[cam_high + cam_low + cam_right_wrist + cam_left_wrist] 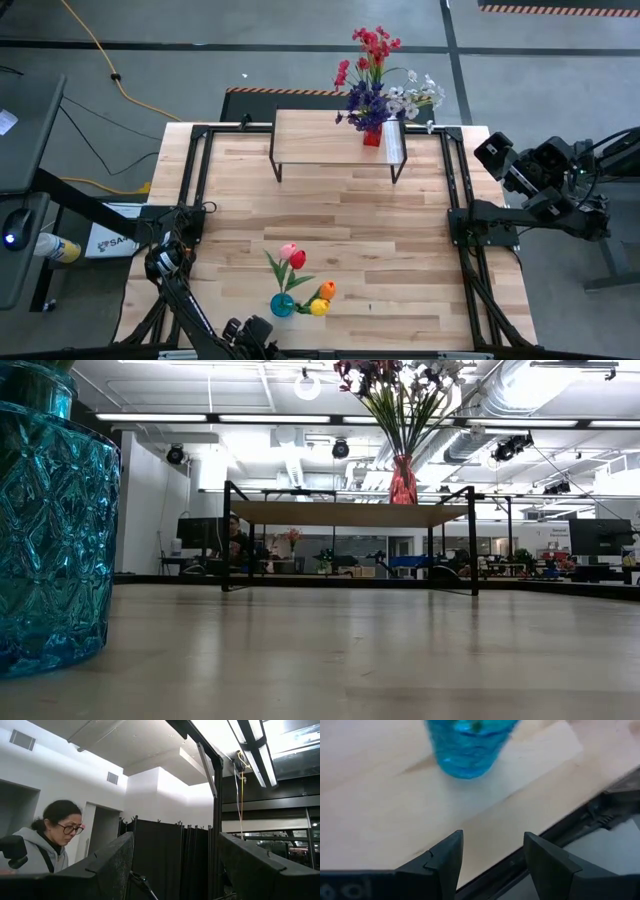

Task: Pick and place flowers into a vace then onto a shelf
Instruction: Put the blue transparent flower vase on the shelf

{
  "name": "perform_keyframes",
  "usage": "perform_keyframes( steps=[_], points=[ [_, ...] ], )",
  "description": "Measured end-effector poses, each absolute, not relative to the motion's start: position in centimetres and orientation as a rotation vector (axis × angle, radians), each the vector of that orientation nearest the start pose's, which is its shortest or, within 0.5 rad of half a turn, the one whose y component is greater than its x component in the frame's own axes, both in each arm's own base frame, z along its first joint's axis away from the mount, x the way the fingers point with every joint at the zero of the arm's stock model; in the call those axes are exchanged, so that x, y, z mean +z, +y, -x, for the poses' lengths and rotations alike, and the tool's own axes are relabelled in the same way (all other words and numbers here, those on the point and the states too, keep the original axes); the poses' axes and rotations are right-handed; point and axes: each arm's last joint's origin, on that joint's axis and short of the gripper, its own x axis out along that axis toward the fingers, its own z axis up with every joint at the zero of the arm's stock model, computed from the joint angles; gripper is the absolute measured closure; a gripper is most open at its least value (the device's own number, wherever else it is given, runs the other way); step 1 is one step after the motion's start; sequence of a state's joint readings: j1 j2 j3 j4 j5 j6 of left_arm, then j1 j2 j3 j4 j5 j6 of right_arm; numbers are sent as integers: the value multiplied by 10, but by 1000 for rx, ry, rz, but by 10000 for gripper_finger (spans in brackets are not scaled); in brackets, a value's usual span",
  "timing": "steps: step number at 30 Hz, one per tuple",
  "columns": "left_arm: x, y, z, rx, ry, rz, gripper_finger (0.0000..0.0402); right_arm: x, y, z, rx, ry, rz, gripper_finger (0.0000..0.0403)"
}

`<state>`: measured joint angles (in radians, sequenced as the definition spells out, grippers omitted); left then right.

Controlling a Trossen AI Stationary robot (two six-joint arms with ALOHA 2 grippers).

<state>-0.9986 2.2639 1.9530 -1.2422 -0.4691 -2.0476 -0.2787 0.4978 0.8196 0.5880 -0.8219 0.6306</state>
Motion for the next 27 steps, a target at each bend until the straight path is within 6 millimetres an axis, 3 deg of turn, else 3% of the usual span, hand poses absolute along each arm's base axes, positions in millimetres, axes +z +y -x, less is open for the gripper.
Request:
perform_keyframes(
  steps=[8,17,20,24,27],
  points=[
    [196,-365,-255,697,886,691,147,433,5,-59,717,-583,-104,123],
    [196,-368,-255,684,938,725,10,433,5,-59,716,-583,-103,123],
    [205,-372,-252,667,931,729,28,433,5,-59,716,-584,-103,123],
    [232,-381,-238,576,642,621,66,433,5,-59,716,-584,-104,123],
    [240,-385,-228,528,458,500,87,433,5,-59,716,-584,-103,123]
  ],
)
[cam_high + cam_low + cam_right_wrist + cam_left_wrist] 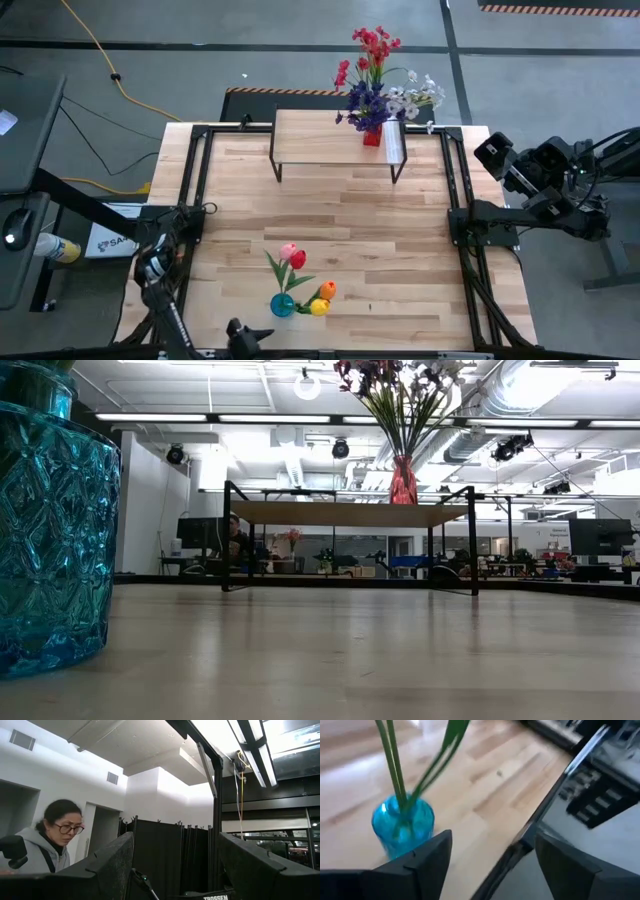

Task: Pick and place flowers into a vace then onto a shelf
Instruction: Put the blue transparent flower vase on the shelf

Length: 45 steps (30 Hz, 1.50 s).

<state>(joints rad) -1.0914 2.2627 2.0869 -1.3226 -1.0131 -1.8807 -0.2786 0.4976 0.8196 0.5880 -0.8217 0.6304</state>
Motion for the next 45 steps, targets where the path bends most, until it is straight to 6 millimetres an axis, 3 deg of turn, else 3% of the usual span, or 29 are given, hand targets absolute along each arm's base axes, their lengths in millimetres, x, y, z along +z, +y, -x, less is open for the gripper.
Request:
perform_keyframes(
  steps=[5,13,26,36,45],
  points=[
    [240,-381,-224,535,416,439,108,433,5,-59,716,-584,-102,123],
    [223,-361,-242,622,429,356,116,433,5,-59,719,-581,-100,123],
    [220,-354,-231,700,534,325,119,433,6,-59,736,-571,-93,123],
    [200,-345,-226,769,507,335,119,432,6,-59,737,-570,-93,123],
    [198,-347,-230,744,478,354,119,432,6,-59,737,-570,-93,123]
  ],
)
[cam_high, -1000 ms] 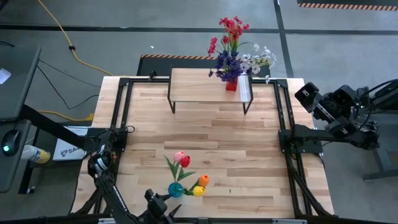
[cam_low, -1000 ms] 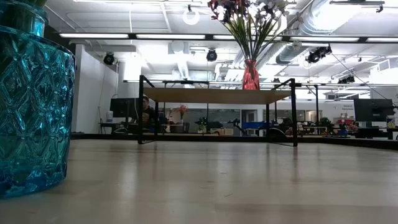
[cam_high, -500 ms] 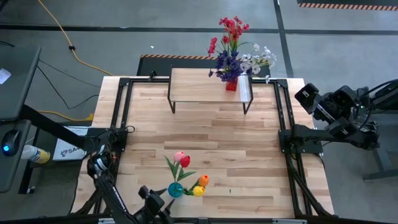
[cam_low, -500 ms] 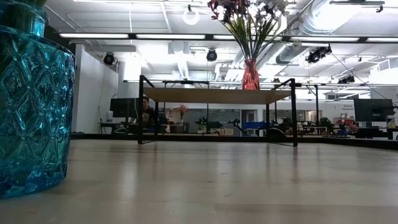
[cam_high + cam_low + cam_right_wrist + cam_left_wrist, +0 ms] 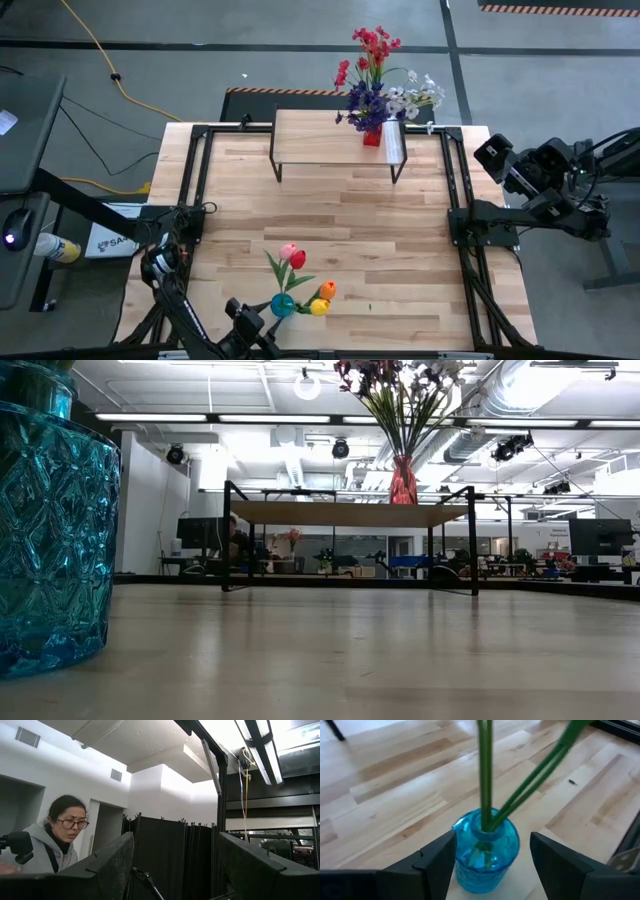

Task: Pick and place flowers into a vace then onto a shelf
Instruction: Put the blue transparent flower vase on the shelf

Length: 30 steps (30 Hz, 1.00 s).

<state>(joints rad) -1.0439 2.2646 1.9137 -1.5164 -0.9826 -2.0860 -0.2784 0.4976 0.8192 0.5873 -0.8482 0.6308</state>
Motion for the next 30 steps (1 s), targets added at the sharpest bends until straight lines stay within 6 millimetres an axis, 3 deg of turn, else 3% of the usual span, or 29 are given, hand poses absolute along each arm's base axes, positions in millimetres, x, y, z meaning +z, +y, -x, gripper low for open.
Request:
perform_keyframes(
  steps=[10,23,30],
  points=[
    [193,-336,-244,760,494,290,119,432,6,-59,734,-566,-95,123],
    [170,-330,-245,771,452,325,119,432,5,-60,730,-560,-100,123],
    [169,-325,-252,778,430,307,119,431,5,-61,723,-558,-103,123]
  ],
)
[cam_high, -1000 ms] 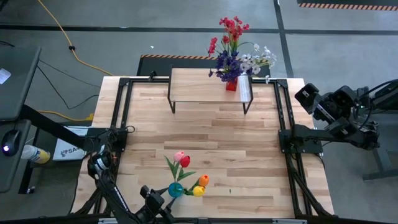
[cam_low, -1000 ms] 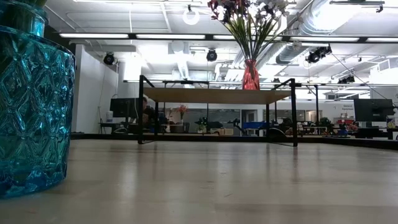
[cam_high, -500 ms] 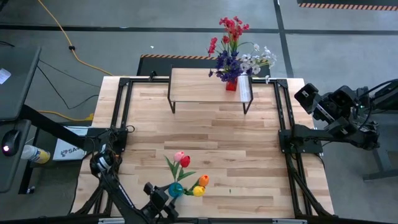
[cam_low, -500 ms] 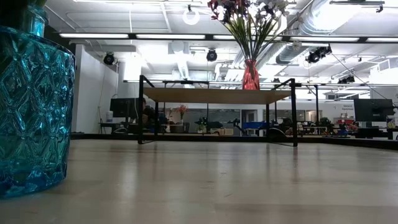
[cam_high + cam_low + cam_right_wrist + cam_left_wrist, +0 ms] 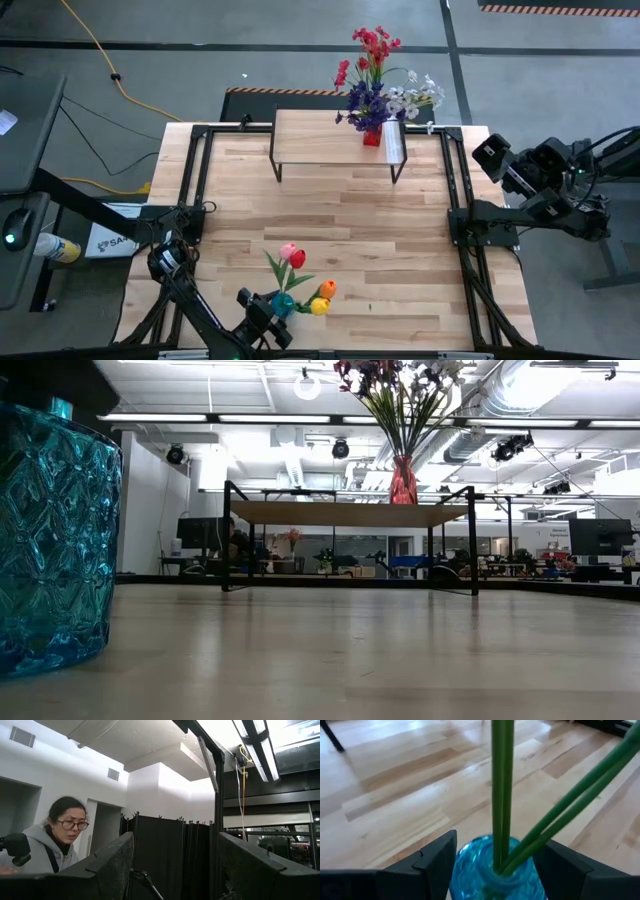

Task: Pick and place flowers into a vace then onto a shelf
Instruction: Put the blue transparent flower vase on the shelf

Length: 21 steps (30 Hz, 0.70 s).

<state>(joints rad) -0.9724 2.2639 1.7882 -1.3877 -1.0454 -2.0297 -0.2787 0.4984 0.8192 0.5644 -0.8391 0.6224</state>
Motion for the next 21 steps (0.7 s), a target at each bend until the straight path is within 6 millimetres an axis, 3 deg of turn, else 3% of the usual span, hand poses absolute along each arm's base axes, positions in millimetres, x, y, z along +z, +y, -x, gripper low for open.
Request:
perform_keyframes(
  steps=[8,21],
  points=[
    [154,-321,-252,765,403,317,119,431,5,-61,720,-557,-105,123],
    [152,-322,-256,754,372,346,119,431,5,-62,721,-548,-116,123]
  ],
)
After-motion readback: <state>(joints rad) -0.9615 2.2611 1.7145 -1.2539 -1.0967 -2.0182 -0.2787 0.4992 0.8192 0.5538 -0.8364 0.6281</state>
